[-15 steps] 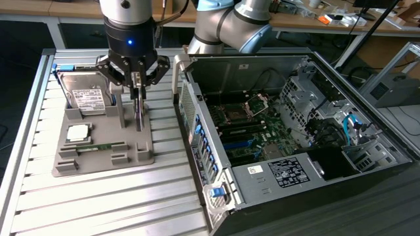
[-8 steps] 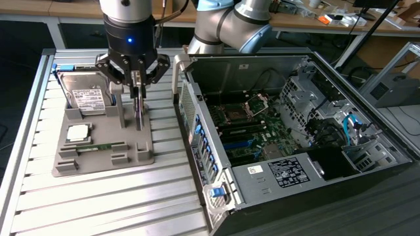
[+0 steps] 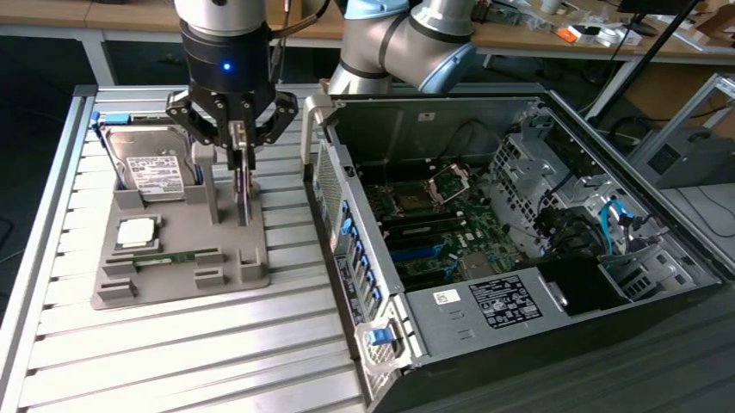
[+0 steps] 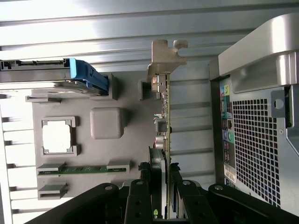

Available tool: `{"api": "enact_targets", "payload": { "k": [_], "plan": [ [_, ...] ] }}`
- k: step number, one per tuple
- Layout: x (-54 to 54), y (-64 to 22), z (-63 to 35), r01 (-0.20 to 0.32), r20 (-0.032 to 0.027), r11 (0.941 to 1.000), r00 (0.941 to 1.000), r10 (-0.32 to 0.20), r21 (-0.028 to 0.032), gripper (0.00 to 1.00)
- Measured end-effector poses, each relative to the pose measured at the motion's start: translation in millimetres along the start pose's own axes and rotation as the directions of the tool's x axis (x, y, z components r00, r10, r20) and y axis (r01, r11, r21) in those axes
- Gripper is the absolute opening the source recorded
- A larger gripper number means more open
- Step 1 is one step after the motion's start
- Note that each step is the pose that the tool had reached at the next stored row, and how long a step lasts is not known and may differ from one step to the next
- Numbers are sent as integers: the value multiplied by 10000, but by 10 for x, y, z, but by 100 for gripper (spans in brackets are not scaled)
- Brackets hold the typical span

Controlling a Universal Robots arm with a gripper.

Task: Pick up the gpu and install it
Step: 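Pick up the gpu and move the gpu toward the slot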

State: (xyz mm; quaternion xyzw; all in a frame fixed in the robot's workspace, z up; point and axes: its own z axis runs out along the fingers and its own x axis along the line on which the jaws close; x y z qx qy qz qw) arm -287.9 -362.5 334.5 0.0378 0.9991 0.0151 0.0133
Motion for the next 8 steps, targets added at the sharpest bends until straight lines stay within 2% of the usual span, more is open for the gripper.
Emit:
{"api": "enact_targets", "payload": {
  "k": [8],
  "plan": [
    [-1, 1, -37, 0, 0, 10000, 10000, 0, 0, 27]
  ]
}}
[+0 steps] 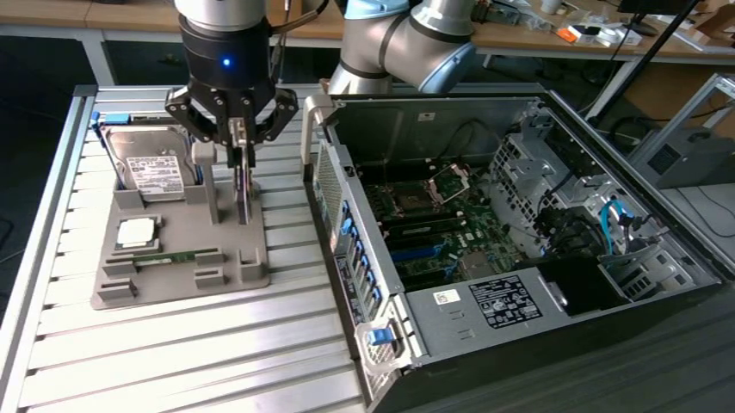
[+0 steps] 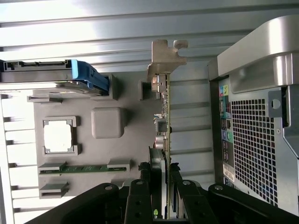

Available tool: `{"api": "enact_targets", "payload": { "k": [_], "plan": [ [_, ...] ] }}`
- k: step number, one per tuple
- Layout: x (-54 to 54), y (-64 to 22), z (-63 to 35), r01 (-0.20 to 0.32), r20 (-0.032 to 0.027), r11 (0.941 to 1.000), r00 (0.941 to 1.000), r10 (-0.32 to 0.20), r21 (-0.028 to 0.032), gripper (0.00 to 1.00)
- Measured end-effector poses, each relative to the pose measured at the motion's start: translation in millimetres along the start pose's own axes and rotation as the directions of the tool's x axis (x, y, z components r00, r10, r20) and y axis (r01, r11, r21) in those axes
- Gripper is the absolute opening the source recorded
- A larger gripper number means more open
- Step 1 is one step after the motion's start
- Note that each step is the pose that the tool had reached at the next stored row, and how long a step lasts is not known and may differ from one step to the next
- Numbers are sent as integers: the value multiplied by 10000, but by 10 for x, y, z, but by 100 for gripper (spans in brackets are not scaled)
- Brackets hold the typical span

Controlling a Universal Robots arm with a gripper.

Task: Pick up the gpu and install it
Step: 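Pick up the gpu and move the gpu toward the slot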

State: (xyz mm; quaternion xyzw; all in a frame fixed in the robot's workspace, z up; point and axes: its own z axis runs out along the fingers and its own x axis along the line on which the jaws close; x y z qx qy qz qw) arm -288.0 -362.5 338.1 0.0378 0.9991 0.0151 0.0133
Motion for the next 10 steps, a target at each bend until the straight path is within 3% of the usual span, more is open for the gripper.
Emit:
{"api": "enact_targets", "payload": {
  "k": [10],
  "plan": [
    [-1, 1, -38, 0, 0, 10000, 10000, 0, 0, 27]
  ]
}}
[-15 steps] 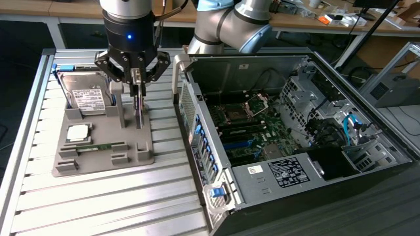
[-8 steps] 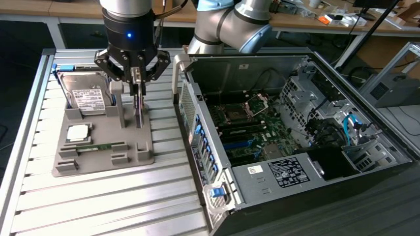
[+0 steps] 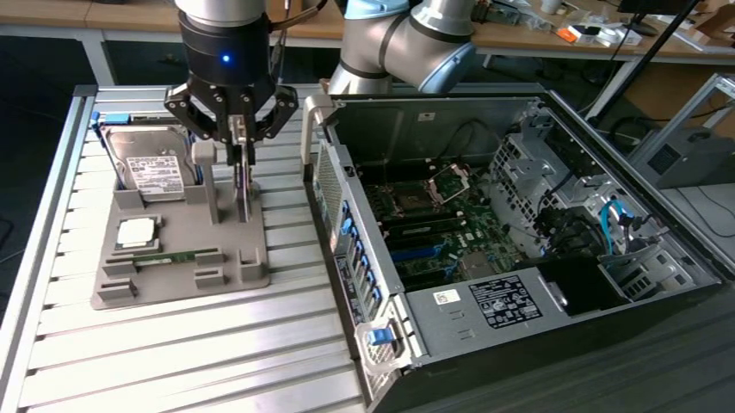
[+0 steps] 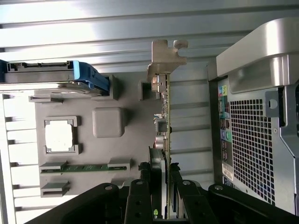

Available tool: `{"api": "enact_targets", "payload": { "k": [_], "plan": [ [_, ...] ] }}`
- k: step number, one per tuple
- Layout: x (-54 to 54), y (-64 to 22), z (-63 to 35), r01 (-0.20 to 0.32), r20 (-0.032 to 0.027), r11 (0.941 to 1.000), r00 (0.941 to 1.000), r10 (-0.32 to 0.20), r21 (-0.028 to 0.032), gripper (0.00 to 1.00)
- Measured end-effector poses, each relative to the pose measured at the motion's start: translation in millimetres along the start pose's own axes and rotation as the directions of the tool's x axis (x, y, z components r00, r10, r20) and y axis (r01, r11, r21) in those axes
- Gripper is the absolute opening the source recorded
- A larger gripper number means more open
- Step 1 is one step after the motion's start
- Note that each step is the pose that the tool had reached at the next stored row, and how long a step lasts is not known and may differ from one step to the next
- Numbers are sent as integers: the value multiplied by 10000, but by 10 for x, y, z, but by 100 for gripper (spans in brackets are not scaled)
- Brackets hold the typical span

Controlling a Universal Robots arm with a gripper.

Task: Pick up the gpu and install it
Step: 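Pick up the gpu and move the gpu toward the slot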

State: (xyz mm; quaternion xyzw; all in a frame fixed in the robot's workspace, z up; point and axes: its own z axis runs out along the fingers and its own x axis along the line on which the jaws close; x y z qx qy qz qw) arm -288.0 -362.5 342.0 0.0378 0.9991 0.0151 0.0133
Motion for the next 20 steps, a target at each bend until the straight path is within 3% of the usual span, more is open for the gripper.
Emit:
{"api": "enact_targets", "payload": {
  "k": [20],
  "plan": [
    [-2, 3, -92, 0, 0, 10000, 10000, 0, 0, 27]
  ]
}}
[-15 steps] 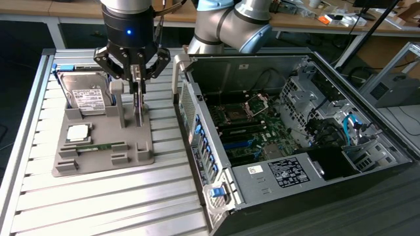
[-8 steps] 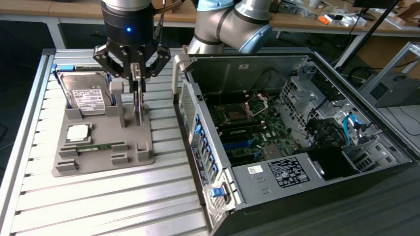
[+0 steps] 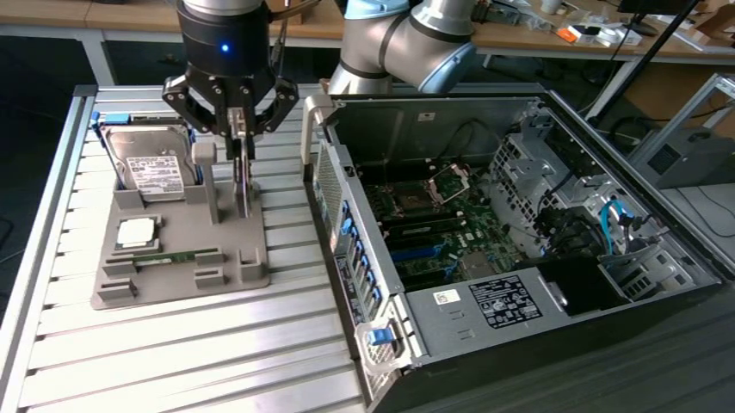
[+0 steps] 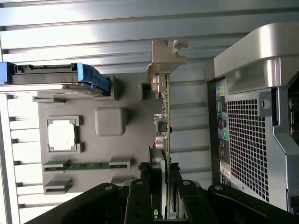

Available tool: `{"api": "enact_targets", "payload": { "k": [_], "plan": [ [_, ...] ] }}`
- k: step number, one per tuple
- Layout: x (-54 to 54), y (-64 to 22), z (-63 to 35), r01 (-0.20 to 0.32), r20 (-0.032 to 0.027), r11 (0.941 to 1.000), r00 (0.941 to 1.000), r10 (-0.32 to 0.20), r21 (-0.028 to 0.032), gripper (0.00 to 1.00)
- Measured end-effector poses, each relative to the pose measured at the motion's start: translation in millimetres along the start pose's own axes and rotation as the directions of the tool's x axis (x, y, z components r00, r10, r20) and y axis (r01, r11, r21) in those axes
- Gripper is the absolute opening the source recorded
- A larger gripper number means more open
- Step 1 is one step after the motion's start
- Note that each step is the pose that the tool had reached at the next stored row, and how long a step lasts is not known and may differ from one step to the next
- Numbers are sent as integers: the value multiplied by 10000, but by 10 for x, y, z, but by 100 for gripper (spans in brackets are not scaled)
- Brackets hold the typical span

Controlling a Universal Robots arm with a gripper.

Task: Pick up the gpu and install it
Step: 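Pick up the gpu and move the gpu toward the slot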

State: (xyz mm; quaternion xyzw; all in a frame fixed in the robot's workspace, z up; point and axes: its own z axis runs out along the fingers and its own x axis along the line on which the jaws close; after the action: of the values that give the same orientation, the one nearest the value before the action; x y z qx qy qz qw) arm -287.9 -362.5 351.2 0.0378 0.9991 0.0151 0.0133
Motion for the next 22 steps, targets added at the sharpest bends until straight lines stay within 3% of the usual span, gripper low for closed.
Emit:
{"api": "enact_targets", "payload": {
  "k": [22],
  "plan": [
    [-2, 2, -80, 0, 0, 10000, 10000, 0, -1, 27]
  ]
}}
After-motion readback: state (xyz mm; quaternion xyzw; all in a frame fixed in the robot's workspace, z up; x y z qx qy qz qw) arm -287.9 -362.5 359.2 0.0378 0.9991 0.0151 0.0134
